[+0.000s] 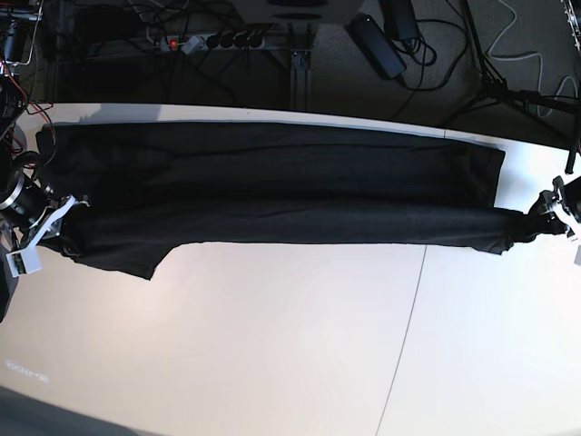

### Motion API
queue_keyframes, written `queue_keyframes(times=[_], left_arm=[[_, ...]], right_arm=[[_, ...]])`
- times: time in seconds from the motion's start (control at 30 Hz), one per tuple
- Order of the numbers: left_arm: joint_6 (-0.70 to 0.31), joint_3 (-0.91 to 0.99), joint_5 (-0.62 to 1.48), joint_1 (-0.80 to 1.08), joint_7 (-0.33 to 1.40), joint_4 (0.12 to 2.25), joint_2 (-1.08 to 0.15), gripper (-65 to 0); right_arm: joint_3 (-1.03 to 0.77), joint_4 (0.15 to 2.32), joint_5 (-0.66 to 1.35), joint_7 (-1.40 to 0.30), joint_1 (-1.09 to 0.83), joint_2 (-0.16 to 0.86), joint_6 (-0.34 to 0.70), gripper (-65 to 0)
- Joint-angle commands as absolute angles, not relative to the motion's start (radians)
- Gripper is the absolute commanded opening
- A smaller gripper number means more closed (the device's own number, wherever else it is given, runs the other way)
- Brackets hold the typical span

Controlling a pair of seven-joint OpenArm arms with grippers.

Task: Fold the T-shirt properly
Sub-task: 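Grasp the sleeve with the right gripper and fold it onto the shirt, then grasp the folded strip's ends with both grippers and fold it lengthwise again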

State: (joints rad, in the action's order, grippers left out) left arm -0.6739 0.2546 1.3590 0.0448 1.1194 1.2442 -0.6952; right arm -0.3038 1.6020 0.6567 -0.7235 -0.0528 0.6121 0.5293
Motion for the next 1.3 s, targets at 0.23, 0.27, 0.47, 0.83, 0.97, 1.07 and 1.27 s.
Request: queue_keyframes(times=[0.23,0.27,0.47,0.83,0.97,1.07,1.27], left_arm=[[-0.698,0.263,1.387,0.039,1.096,1.258,-0.72,-65.0],[-0.698,0.263,1.387,0.039,1.096,1.258,-0.72,-63.7],[-0.698,0.263,1.387,0.039,1.09,1.258,-0.72,-40.5],[-0.698,0.263,1.387,0.039,1.12,1.274,-0.72,-39.5],[-0.698,0.263,1.387,0.039,1.119,1.274,-0.72,-39.4],[-0.698,0.263,1.396,0.039,1.119,1.277,-0.72,-39.5],[-0.698,0.263,1.401,0.039,1.119,1.278,-0.72,-39.5]], right_arm=[[-0.315,1.612,0.672,-0.723,-0.084,0.632,0.595,-65.0],[-0.315,1.613,0.669,-0.722,-0.086,0.631,0.595,-65.0],[-0.315,1.613,0.642,-0.71,-0.074,0.629,0.583,-27.2],[-0.315,1.303,0.577,-0.669,0.187,0.596,0.572,-27.2],[-0.314,1.118,0.61,-0.72,0.299,0.557,0.574,-27.2],[-0.306,1.032,0.61,-0.76,0.348,0.522,0.577,-27.3],[-0.25,0.971,0.609,-0.772,0.374,0.469,0.577,-27.5]])
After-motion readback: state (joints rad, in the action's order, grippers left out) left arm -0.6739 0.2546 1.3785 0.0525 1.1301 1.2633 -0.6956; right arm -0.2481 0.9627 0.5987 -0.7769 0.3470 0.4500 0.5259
